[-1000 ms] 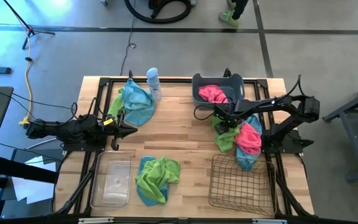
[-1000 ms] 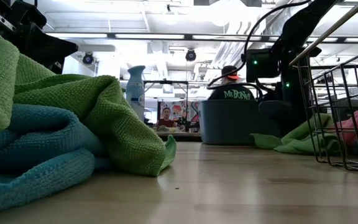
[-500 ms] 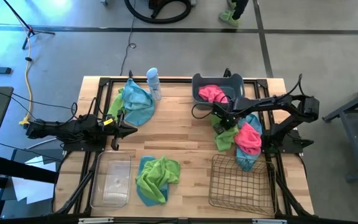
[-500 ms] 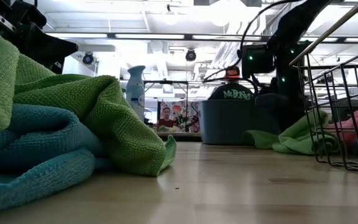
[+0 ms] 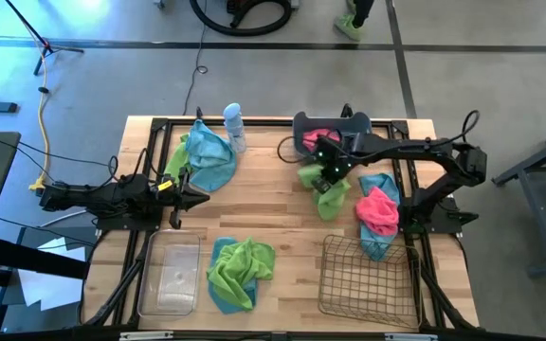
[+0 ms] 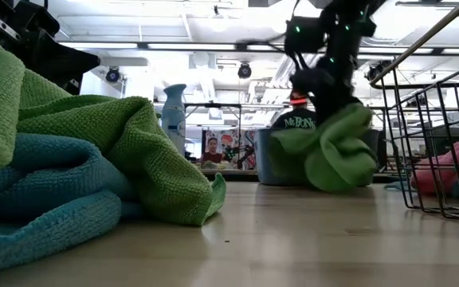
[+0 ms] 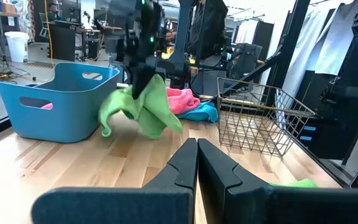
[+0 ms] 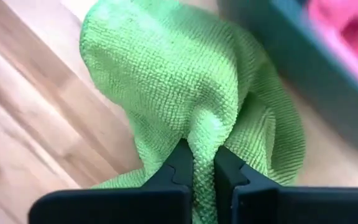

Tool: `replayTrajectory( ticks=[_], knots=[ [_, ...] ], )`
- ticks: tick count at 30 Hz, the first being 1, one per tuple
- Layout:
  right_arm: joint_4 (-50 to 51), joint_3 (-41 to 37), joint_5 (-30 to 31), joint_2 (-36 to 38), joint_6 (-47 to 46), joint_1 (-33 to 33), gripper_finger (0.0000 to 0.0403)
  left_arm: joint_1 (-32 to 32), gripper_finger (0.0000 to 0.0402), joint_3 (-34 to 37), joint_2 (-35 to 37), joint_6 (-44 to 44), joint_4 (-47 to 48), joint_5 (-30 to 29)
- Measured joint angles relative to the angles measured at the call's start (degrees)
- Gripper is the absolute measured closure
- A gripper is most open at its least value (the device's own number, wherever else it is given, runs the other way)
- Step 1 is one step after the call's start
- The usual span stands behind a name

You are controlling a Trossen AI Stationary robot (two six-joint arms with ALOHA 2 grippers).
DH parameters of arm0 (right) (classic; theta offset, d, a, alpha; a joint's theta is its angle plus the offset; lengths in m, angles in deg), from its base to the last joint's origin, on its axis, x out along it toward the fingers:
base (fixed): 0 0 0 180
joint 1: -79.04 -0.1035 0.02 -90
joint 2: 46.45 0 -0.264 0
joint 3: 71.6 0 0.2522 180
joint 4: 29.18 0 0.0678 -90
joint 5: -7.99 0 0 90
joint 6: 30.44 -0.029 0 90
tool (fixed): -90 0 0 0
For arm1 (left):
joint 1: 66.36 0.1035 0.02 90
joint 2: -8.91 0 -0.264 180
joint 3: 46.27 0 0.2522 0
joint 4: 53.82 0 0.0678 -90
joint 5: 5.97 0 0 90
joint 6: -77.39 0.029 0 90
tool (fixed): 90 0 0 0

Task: Sort microfiber towel by color & place in baskets
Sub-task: Put the top right green microfiber towel into the wire basket

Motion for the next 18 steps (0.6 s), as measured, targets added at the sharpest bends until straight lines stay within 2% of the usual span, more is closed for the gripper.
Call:
replayTrajectory(
  ticks=[5, 11, 18],
  knots=[
    [-0.11, 3.78, 0.24, 0.07, 2.34, 0.00, 0.0399, -0.01, 0.0401, 0.01, 0.00, 0.00, 0.01, -0.01],
    [-1.32, 4.02, 0.53, 1.07, 2.33, -0.41, 0.0399, -0.01, 0.0401, 0.00, 0.00, 0.00, 0.01, -0.01],
    [-12.26, 3.82, 0.46, 9.43, 2.60, -3.19, 0.0401, 0.00, 0.0401, -0.01, 0.00, 0.00, -0.01, -0.01]
  ],
)
